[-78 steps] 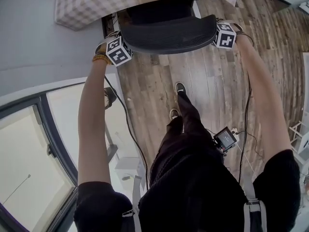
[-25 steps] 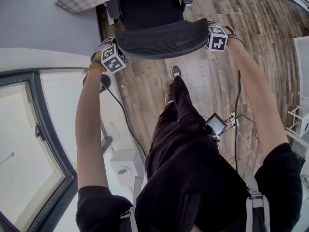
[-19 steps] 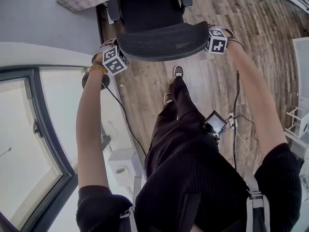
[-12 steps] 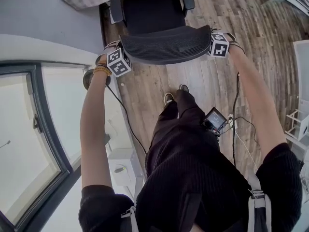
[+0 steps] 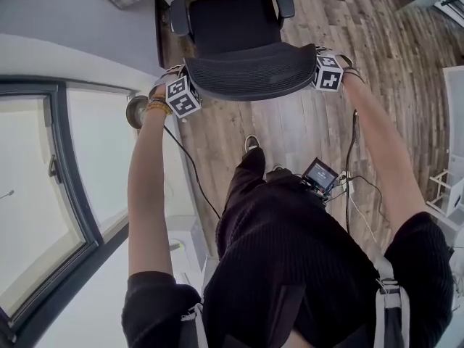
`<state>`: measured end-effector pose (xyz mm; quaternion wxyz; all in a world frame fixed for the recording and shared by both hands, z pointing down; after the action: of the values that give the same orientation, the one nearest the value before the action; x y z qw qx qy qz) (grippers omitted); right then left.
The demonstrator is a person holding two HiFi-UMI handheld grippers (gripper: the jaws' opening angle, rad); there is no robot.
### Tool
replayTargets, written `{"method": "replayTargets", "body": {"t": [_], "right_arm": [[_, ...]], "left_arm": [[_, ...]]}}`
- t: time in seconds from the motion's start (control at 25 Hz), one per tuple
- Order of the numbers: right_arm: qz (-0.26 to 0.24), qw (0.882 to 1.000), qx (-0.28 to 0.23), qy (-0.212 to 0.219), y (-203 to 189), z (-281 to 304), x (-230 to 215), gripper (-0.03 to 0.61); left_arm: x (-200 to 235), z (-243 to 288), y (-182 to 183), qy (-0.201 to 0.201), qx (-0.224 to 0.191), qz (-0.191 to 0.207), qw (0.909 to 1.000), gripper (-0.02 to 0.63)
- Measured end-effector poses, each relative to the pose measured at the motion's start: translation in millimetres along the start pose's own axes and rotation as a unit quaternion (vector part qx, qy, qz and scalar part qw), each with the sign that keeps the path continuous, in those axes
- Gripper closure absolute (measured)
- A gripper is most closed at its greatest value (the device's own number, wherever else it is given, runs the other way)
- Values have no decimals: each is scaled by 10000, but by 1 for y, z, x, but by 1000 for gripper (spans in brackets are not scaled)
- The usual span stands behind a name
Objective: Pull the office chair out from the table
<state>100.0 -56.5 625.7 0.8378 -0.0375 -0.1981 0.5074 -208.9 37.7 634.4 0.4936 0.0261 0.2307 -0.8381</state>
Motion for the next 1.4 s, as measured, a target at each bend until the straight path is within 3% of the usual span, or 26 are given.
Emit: {"method": "replayTargets", "body": {"t": [1.4], "right_arm": [[-213,9996,-113,-147,15,-55,148,440]], "left_arm": [[-158,-51,0,95,-1,-85,9999,422]]}}
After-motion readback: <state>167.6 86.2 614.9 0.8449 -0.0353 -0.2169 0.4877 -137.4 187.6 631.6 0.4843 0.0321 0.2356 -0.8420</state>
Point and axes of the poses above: the fingertips, and each gripper's own axes: z forward along the fingers, x to its left, y out of its top, the point moved 4 cm from there along -z, backward along the fingers, and after that the axes turned 9 degrees about -z, right-handed, at the moved point
